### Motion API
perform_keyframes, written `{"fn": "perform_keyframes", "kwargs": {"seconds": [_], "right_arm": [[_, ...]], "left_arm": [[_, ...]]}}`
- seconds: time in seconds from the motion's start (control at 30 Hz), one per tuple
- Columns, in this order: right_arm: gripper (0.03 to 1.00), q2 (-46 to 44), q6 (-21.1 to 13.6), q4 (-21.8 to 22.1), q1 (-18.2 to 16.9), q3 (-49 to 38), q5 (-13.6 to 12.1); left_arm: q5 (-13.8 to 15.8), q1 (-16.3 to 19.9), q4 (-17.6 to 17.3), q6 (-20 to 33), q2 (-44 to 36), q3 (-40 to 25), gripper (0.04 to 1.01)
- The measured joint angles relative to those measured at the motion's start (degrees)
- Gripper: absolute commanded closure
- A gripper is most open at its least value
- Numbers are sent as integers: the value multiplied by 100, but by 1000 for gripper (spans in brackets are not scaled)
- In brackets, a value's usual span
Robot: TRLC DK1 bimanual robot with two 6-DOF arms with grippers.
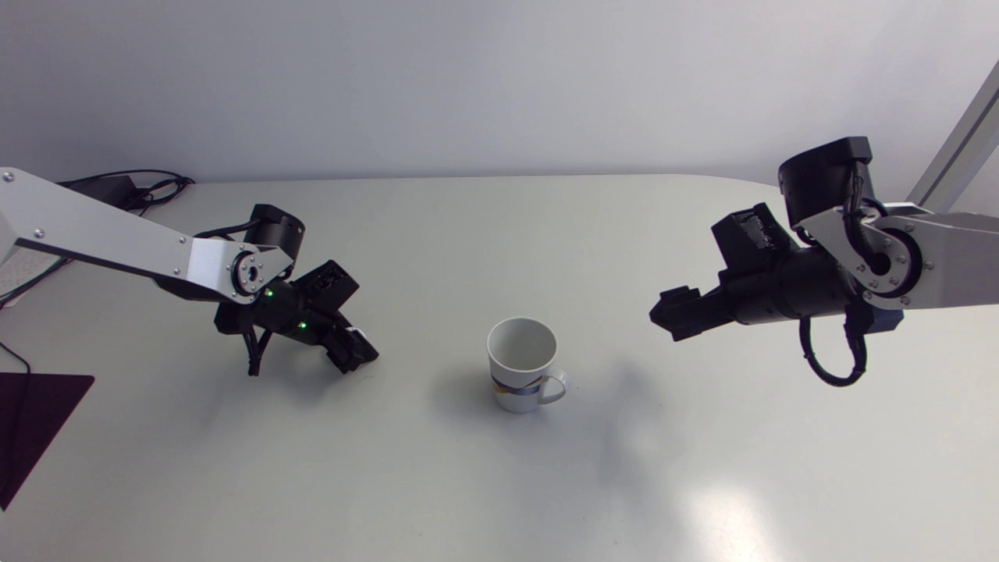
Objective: Pick up the white golf ball from the table and place it into the cup.
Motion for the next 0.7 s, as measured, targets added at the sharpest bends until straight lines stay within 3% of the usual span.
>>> {"fn": "perform_keyframes", "kwargs": {"seconds": [0.1, 0.3, 0.4, 0.5, 0.7], "right_arm": [[70, 0, 0, 42, 0, -55, -2], [70, -13, 0, 151, 0, -234, -7], [70, -103, 0, 168, 0, -367, -20], [70, -313, -2, 170, -20, -490, -24], [70, -649, -26, 168, -192, -579, -42]], "left_arm": [[-212, 83, -61, 13, -245, -258, 398], [-203, 227, -111, 153, -457, -527, 508], [26, 175, 105, 197, -457, -595, 744], [256, 79, 411, 271, -525, -809, 746], [317, -173, 417, 273, -1226, -1117, 746]]}}
